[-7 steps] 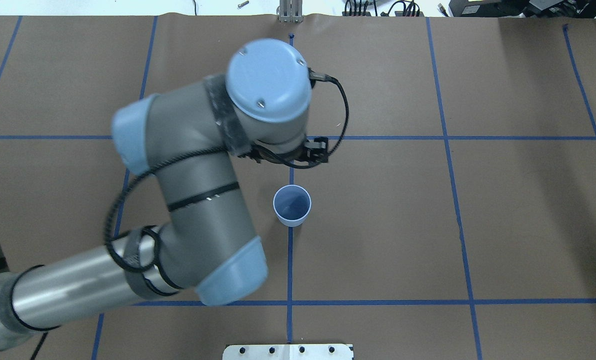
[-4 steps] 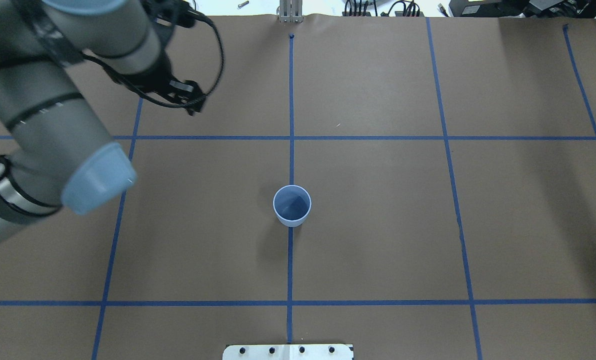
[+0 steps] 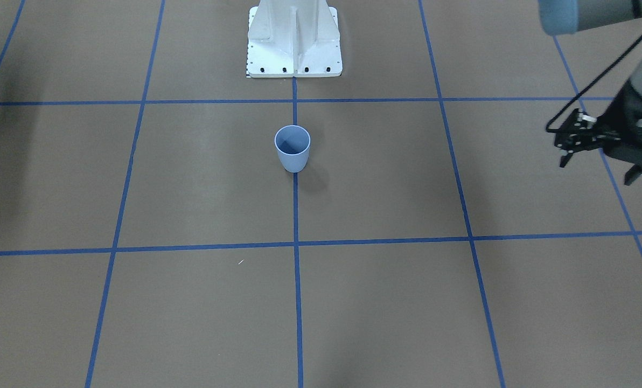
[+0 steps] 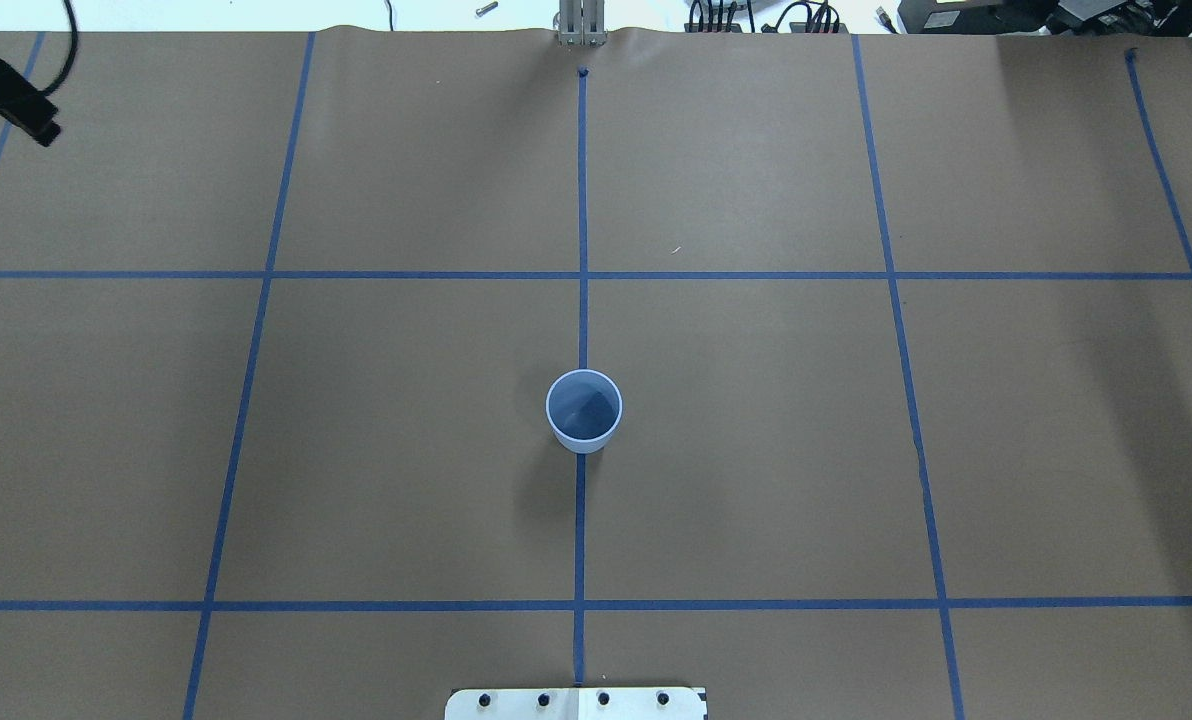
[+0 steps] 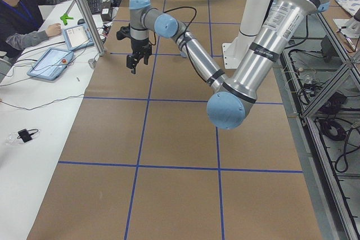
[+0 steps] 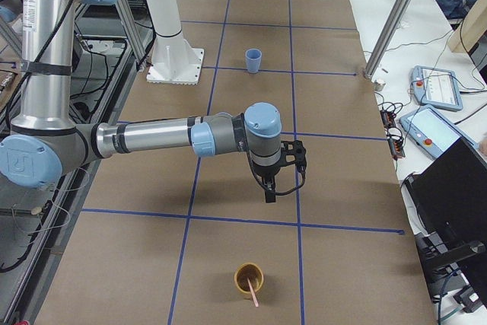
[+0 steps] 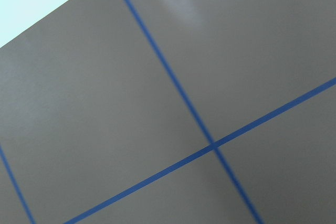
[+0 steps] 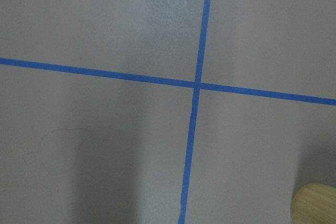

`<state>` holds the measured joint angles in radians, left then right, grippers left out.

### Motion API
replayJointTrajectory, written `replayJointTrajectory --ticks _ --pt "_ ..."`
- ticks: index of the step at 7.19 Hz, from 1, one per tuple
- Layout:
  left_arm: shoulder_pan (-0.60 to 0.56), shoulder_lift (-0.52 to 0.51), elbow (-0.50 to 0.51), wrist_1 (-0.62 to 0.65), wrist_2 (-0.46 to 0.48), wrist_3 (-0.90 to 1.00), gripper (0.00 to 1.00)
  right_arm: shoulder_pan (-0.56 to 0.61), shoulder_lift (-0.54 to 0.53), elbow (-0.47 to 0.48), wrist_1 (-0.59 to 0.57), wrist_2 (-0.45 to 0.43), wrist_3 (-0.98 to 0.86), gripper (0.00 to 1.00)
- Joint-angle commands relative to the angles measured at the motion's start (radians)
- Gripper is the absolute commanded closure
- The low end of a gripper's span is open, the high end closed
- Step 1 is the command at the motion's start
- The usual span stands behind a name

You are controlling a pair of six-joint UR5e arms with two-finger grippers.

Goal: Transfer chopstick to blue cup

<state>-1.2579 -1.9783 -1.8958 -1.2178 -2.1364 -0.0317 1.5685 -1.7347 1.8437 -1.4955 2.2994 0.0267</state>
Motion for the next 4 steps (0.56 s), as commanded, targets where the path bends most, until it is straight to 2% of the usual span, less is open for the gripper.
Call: replayJointTrajectory --ticks 1,2,3,4 --pt "-0.101 0.134 0.015 -0.031 -0.027 0.024 0.01 0.118 -0.052 -0.003 0.011 0.000 -0.017 0.00" --pt "-0.138 0.218 0.020 -0.089 -0.028 0.030 0.01 0.181 -0.072 -0.015 0.009 -0.002 -0.005 0.00" --pt "-0.162 0.314 0.032 -0.239 -0.028 0.100 0.01 0.256 -0.065 -0.077 0.015 0.000 -0.023 0.00" --pt "-0.164 0.350 0.041 -0.284 -0.030 0.102 0.01 0.274 -0.062 -0.116 0.052 -0.020 -0.075 0.00"
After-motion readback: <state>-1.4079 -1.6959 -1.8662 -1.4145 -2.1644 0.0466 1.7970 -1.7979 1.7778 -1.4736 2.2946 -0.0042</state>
